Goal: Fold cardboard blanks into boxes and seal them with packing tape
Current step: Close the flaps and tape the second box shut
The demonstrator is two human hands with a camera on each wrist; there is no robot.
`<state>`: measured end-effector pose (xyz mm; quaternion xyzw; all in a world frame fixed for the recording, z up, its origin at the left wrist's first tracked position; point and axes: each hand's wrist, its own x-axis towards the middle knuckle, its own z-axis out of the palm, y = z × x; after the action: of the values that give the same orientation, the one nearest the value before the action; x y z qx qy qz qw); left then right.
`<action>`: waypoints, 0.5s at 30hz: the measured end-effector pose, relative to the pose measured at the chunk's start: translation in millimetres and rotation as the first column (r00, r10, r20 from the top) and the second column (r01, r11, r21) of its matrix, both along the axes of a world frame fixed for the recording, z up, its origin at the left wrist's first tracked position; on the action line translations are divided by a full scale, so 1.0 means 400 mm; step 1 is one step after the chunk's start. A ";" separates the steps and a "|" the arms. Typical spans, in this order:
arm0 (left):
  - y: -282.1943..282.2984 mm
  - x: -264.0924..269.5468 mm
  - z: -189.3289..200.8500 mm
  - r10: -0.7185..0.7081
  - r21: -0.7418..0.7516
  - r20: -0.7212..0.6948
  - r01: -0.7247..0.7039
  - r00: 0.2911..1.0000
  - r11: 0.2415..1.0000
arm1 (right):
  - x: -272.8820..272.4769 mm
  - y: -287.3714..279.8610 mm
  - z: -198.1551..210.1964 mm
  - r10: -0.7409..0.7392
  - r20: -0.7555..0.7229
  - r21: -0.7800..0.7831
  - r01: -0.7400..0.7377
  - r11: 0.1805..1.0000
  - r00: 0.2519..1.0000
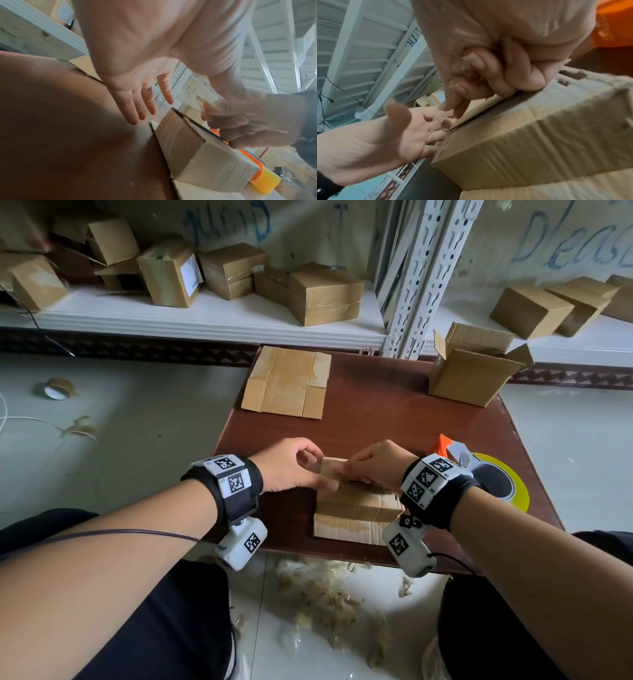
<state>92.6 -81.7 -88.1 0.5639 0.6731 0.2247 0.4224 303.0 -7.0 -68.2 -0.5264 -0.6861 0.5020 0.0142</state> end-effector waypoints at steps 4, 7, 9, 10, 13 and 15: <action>-0.016 0.005 0.009 0.148 -0.075 0.091 -0.141 0.985 0.987 | -0.004 0.000 -0.005 -0.014 -0.020 0.024 0.014 1.000 1.000; -0.026 0.015 0.001 0.205 -0.129 0.228 -0.179 0.952 0.975 | -0.007 0.000 -0.007 0.000 -0.003 0.034 0.000 0.999 1.000; -0.028 0.015 -0.005 0.246 -0.138 0.318 -0.212 0.916 0.967 | -0.010 -0.001 -0.008 0.011 0.010 0.039 -0.011 0.999 1.000; -0.028 0.013 -0.008 0.266 -0.157 0.367 -0.223 0.891 0.962 | -0.011 -0.001 -0.009 0.012 0.020 0.041 -0.013 0.999 1.000; -0.026 0.011 -0.008 0.290 -0.203 0.448 -0.220 0.845 0.954 | -0.011 -0.005 -0.005 0.009 0.049 0.052 -0.011 0.999 0.999; -0.029 0.011 -0.005 0.291 -0.211 0.464 -0.215 0.836 0.954 | -0.012 -0.010 0.000 0.024 0.089 0.065 -0.030 0.997 0.996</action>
<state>97.1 -93.2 -89.9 0.3607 0.6276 0.3628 0.5868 298.1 -10.8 -68.1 -0.5378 -0.7096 0.4553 -0.0054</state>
